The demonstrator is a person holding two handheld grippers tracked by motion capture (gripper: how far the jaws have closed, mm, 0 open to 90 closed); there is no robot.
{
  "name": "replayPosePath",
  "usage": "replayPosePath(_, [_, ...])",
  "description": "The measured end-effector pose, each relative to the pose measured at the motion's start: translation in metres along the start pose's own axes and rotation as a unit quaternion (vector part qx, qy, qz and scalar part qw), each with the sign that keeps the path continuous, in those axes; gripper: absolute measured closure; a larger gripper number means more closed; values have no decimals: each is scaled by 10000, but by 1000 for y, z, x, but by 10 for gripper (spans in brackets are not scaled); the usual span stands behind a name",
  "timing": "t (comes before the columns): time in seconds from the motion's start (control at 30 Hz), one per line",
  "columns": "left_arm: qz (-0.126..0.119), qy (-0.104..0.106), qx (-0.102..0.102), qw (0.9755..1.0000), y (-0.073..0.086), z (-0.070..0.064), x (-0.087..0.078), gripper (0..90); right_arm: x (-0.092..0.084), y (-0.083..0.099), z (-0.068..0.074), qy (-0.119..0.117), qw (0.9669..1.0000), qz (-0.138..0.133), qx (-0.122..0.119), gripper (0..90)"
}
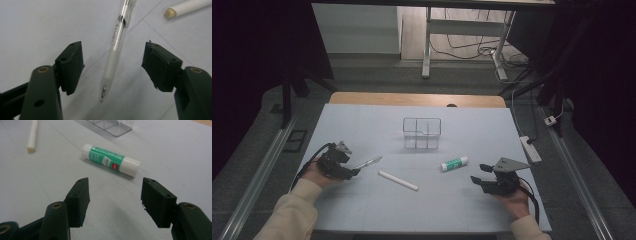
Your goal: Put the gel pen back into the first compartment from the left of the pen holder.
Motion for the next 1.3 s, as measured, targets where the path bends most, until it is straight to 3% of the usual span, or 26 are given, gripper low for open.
replayPosePath(0.17, [135,109,164,9997,0,1,6,431,-1,-2,-1,-102,9998,-108,118,391])
replayPosePath(0.47, [275,198,305,9990,1,7,7,517,0,-1,-1,-33,10000,-12,82,390])
replayPosePath(0.63, [485,245,464,9974,1,8,11,552,1,0,-1,-42,10000,1,89,390])
replayPosePath(0.87, [479,462,656,9956,0,10,13,655,0,0,-2,-11,10000,23,87,391])
replayPosePath(1.0, [632,500,921,9925,-4,8,13,720,1,0,-1,-23,9999,25,94,391])
replayPosePath(1.13, [870,508,1223,9874,-9,6,14,793,1,0,-1,-22,10000,27,93,391])
replayPosePath(1.3, [943,479,1269,9863,-11,5,14,800,2,1,-1,-21,9999,23,95,391])
Point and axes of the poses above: each handheld gripper's, and its own axes: x roughly forward along the jaws, y roughly out of its underside, z roughly to its left, the point moved 4 cm from there along x, roughly forward along the jaws, and after that the axes turned 7 degrees about x, right-handed, at the moved point
